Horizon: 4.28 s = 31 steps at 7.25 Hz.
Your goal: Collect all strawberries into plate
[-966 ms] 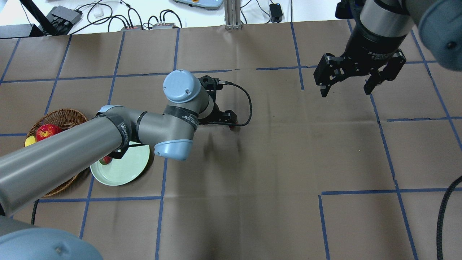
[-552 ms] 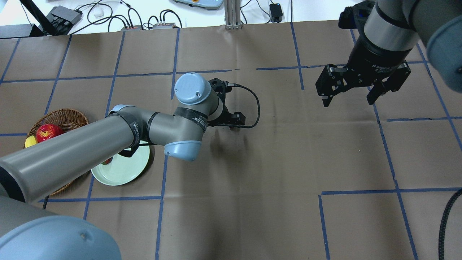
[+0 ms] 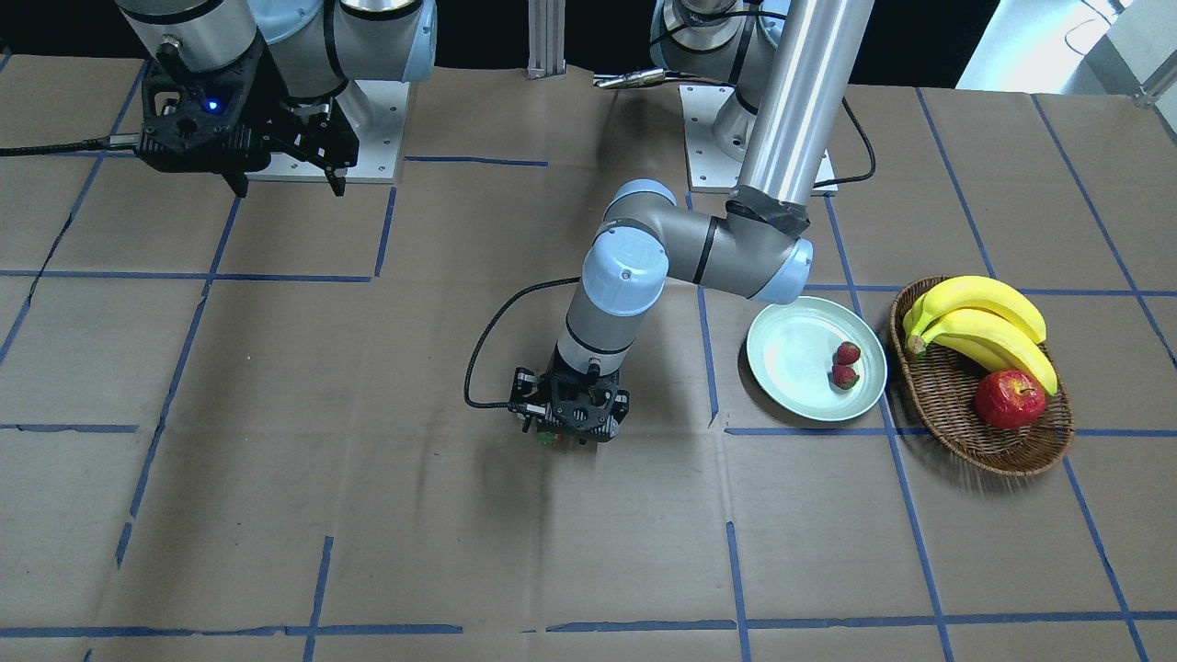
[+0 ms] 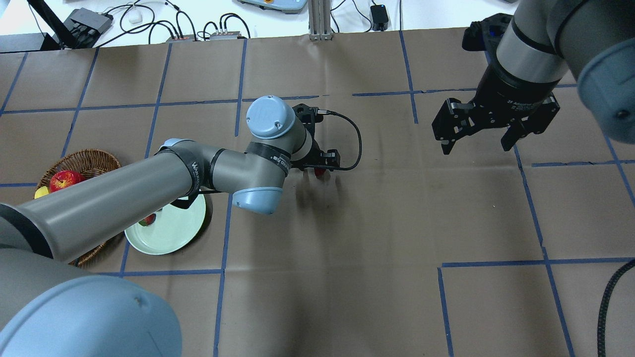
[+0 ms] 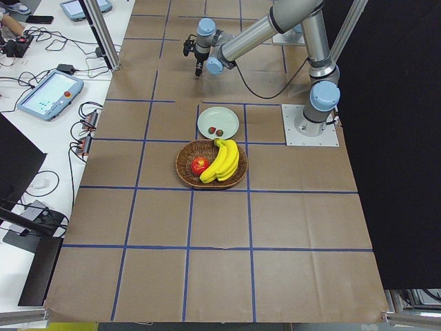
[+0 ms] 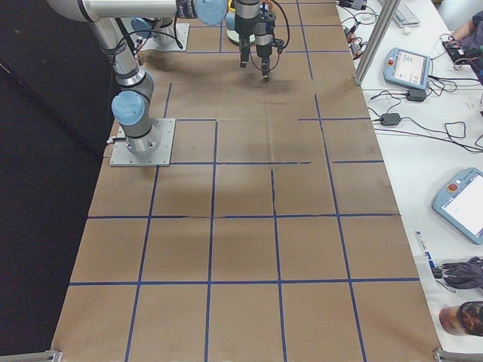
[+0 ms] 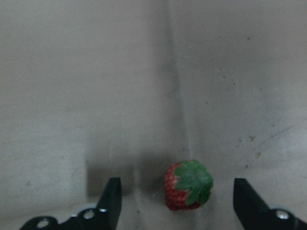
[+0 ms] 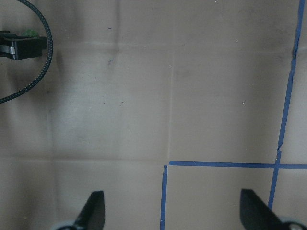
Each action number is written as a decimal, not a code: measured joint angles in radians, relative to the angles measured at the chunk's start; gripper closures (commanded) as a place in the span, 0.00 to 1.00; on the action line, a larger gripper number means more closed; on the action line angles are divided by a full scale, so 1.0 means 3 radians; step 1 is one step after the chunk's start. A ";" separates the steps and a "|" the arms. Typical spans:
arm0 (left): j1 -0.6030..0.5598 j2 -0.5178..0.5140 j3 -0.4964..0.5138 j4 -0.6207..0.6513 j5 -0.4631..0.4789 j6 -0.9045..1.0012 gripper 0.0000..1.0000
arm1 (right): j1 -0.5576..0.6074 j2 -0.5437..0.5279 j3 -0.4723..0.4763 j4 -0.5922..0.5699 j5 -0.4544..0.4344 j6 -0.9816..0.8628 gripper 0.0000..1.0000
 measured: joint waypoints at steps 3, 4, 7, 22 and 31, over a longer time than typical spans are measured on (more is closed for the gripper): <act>0.0002 -0.0001 0.0028 0.0000 0.0013 0.0000 0.99 | -0.0014 -0.0005 0.0000 -0.0041 -0.0012 -0.0019 0.00; 0.0011 0.0044 0.0046 -0.0013 0.0036 0.0028 1.00 | -0.0019 -0.0005 0.0000 -0.0055 -0.0052 -0.0023 0.00; 0.0238 0.0567 -0.0345 -0.0232 0.0764 0.0950 1.00 | -0.0025 -0.0006 0.0004 -0.0085 -0.0123 -0.0005 0.00; 0.1052 0.2013 -0.0082 -0.2924 0.0574 0.1189 0.01 | -0.0026 -0.0010 -0.0001 -0.0070 -0.0119 0.0021 0.00; 0.0605 0.1883 0.0603 -0.3625 0.0583 0.0644 0.00 | -0.0026 -0.0011 -0.0001 -0.0066 -0.0127 0.0022 0.00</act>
